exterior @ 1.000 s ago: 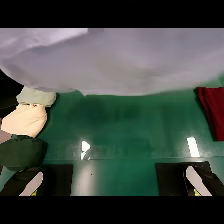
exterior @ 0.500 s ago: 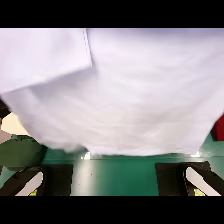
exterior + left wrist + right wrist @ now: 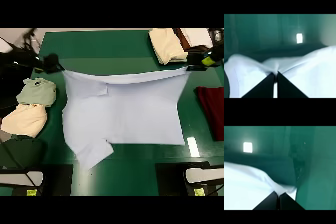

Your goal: Fold the shirts.

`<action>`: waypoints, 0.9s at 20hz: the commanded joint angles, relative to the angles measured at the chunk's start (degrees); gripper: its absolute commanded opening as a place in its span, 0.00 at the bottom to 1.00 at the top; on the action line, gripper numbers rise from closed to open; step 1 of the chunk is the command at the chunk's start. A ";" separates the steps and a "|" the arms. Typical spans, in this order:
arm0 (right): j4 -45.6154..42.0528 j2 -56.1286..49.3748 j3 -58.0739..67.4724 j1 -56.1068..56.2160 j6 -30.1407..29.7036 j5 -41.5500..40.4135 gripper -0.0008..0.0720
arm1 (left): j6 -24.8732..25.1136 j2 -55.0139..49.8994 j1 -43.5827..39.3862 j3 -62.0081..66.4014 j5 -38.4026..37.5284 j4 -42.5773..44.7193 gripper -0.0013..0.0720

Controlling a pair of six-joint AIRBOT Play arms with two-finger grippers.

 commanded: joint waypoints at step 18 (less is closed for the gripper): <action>0.46 -7.15 -14.80 -1.70 -1.53 -7.37 0.05 | 6.43 -8.81 0.00 -8.74 -0.17 2.03 0.05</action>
